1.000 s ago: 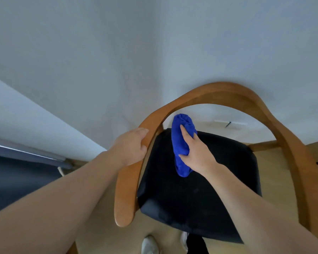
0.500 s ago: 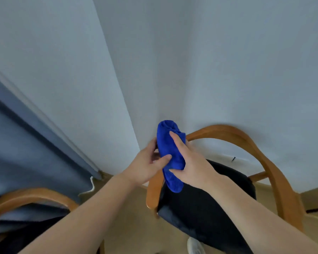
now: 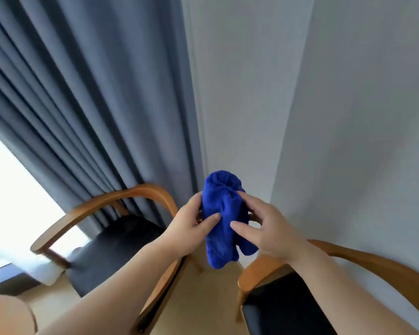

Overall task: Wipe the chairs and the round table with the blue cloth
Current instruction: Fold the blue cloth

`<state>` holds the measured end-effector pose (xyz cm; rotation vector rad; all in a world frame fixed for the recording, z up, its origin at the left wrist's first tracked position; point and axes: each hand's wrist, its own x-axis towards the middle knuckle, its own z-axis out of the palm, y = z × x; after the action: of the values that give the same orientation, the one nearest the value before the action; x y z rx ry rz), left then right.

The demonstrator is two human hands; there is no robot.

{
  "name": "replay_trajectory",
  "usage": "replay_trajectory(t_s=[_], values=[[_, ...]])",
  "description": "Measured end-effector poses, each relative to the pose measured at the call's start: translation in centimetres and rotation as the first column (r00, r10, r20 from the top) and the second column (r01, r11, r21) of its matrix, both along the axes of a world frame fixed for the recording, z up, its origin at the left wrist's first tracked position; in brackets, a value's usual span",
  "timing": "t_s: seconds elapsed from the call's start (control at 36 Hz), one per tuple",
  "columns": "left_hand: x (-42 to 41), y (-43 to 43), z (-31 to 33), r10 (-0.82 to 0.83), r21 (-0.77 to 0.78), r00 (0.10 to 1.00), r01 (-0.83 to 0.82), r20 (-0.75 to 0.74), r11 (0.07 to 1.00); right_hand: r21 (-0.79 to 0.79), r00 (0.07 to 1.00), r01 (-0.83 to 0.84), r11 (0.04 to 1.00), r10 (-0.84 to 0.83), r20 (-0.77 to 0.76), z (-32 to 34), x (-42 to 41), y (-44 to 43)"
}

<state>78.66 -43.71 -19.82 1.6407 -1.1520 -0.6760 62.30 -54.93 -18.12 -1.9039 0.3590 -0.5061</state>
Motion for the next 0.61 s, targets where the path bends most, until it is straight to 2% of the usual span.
replay_trajectory(t_s=[0.08, 0.14, 0.19, 0.25, 0.31, 0.36, 0.5, 0.61], values=[[1.0, 5.0, 0.5, 0.149, 0.003, 0.988, -0.149, -0.044, 0.989, -0.103, 0.983, -0.176, 0.979, 0.169, -0.071, 0.2, 2.7, 1.7], [2.0, 8.9, 1.3, 0.239, 0.006, 0.968, -0.239, -0.072, 0.971, -0.244, 0.967, -0.253, 0.936, 0.235, -0.102, 0.7, 5.1, 3.3], [2.9, 13.3, 2.5, 0.317, 0.018, 0.945, -0.317, -0.084, 0.948, -0.461, 0.952, -0.301, 0.835, 0.291, -0.095, 1.9, 7.9, 5.7], [3.4, 17.8, 3.7, 0.377, 0.022, 0.920, -0.377, -0.104, 0.926, -0.663, 0.928, -0.298, 0.686, 0.371, -0.034, 3.3, 10.6, 8.9], [3.5, 22.4, 5.1, 0.436, 0.028, 0.894, -0.435, -0.108, 0.900, -0.769, 0.870, -0.271, 0.579, 0.490, 0.063, 4.8, 13.2, 12.6], [3.2, 26.9, 6.3, 0.485, 0.033, 0.868, -0.485, -0.105, 0.874, -0.816, 0.784, -0.286, 0.502, 0.612, 0.102, 6.2, 15.5, 16.7], [0.9, 37.9, 8.1, 0.594, 0.030, 0.796, -0.595, -0.112, 0.803, -0.894, 0.575, -0.354, 0.274, 0.818, 0.023, 9.6, 18.9, 28.3], [-1.5, 47.1, 8.1, 0.744, 0.051, 0.655, -0.745, -0.132, 0.665, -0.849, 0.428, -0.496, 0.180, 0.902, -0.059, 10.9, 20.0, 38.6]])
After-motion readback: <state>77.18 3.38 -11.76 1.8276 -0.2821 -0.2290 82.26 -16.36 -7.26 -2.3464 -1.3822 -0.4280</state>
